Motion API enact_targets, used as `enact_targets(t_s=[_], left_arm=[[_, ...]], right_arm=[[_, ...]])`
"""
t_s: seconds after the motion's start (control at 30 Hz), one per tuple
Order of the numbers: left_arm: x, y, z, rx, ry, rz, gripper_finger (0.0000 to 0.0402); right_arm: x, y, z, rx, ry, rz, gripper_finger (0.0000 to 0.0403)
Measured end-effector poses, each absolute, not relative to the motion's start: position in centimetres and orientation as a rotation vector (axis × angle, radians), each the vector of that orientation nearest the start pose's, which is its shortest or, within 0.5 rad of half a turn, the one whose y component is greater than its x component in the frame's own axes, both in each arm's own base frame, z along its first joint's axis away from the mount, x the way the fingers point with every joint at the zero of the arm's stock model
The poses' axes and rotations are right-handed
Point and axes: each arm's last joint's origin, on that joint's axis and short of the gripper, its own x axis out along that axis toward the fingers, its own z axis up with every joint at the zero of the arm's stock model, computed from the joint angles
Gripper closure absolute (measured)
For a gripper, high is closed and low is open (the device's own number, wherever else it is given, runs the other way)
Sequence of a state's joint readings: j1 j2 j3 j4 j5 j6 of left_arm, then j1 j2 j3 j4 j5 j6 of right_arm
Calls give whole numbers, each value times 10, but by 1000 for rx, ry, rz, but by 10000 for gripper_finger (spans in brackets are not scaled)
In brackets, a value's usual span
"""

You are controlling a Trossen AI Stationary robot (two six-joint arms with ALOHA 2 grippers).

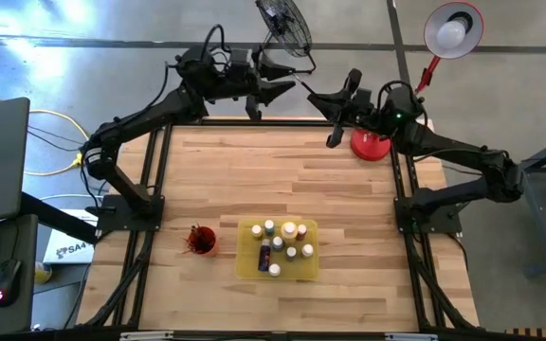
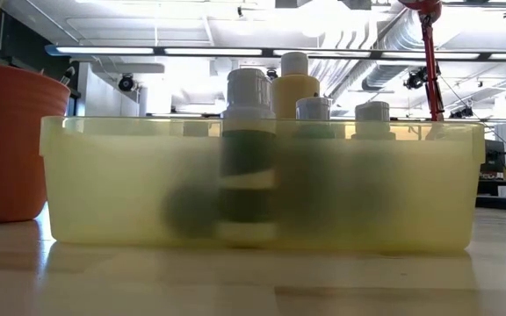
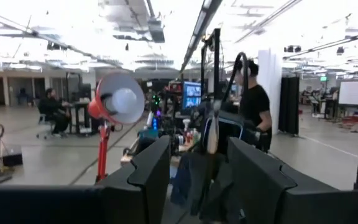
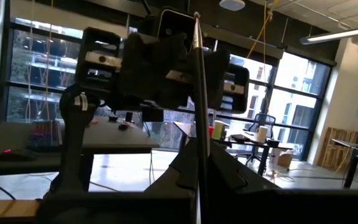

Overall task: Pick & Place Paint Supplies
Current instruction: Put the silver paint brush into the orange cup

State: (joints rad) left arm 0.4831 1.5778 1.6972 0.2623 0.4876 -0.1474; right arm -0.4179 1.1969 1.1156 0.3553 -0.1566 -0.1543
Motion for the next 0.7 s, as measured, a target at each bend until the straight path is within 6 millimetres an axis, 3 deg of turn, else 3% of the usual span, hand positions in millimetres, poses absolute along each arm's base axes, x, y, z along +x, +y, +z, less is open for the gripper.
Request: enact_targets(t_s=[0.7], left_arm=[[318, 144, 492, 0, -394, -85, 243]], right_arm=[[245, -104, 414, -224, -231, -277, 400]])
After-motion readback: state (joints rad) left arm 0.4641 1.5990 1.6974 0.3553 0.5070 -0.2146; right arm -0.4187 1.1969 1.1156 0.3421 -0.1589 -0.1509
